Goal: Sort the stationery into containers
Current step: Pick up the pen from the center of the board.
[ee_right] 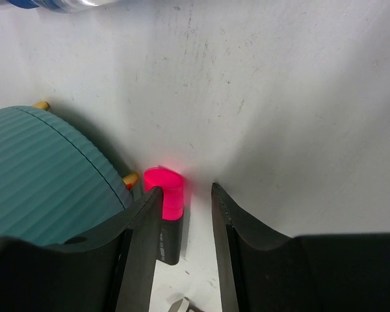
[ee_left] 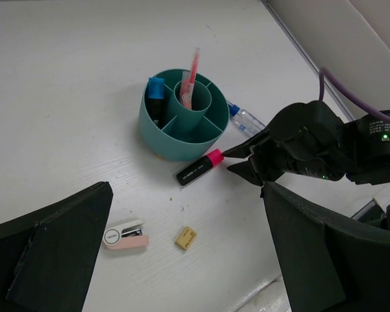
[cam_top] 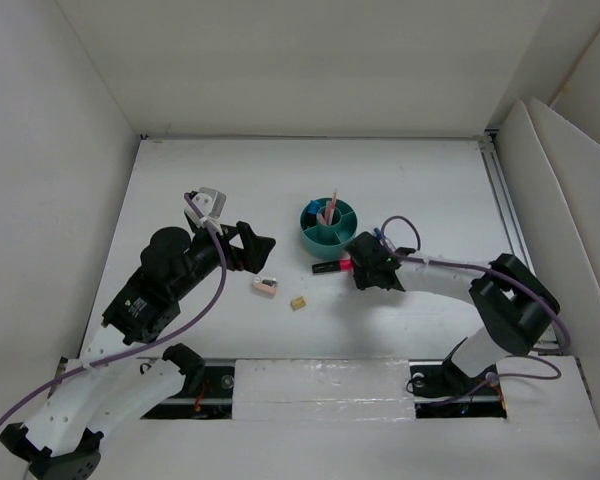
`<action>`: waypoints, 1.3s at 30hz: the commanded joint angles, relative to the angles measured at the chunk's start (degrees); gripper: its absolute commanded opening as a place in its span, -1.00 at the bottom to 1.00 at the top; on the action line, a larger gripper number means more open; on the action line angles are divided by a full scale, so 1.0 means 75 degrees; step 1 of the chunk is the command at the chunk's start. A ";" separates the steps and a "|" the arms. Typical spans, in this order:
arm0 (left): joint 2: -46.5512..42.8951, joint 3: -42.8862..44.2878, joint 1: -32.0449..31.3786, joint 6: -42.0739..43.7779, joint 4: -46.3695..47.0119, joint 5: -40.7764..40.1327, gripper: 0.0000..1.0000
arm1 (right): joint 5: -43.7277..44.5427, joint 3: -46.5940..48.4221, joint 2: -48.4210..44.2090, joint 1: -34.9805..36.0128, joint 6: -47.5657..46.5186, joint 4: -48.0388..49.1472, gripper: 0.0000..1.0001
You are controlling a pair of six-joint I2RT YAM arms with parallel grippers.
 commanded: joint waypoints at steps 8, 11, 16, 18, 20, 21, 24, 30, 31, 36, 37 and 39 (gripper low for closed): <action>-0.0016 -0.0033 -0.0029 -0.0054 0.0174 0.0095 1.00 | 0.0175 0.0004 -0.0325 -0.0016 0.0490 -0.0403 -0.16; -0.0016 -0.0033 -0.0029 -0.0054 0.0174 0.0095 1.00 | 0.0247 0.0168 -0.0407 0.0055 0.0490 -0.0567 -0.16; -0.0016 -0.0033 -0.0029 -0.0054 0.0174 0.0165 1.00 | 0.0317 0.0449 -0.0407 0.0125 0.0490 -0.0638 -0.16; -0.0016 -0.0033 -0.0029 -0.0054 0.0174 0.0165 1.00 | 0.0317 0.0531 -0.0407 0.0125 0.0490 -0.0638 -0.16; -0.0016 -0.0033 -0.0029 -0.0054 0.0174 0.0165 1.00 | 0.0317 0.0624 -0.0326 0.0125 0.0490 -0.0567 -0.16; -0.0016 -0.0033 -0.0029 -0.0054 0.0174 0.0165 1.00 | 0.0317 0.0718 -0.0255 0.0125 0.0490 -0.0567 -0.16; -0.0016 -0.0033 -0.0029 -0.0054 0.0174 0.0165 1.00 | 0.0317 0.0917 -0.0056 0.0125 0.0572 -0.0567 -0.16; -0.0016 -0.0033 -0.0029 -0.0054 0.0174 0.0165 1.00 | -0.0035 0.0918 0.0109 -0.0015 0.0736 -0.0485 -0.13; -0.0016 -0.0033 -0.0029 -0.0054 0.0174 0.0165 1.00 | -0.0104 0.0918 0.0109 -0.0016 0.0736 -0.0555 -0.13; -0.0016 -0.0033 -0.0029 -0.0054 0.0174 0.0235 1.00 | -0.0175 0.0836 0.0039 -0.0016 0.0889 -0.0556 -0.13; -0.0016 -0.0033 -0.0029 -0.0054 0.0174 0.0235 1.00 | -0.0175 0.0836 0.0038 -0.0085 0.0889 -0.0556 -0.13; -0.0016 -0.0033 -0.0029 -0.0054 0.0174 0.0235 1.00 | -0.0175 0.0766 0.0038 -0.0086 0.0959 -0.0556 -0.13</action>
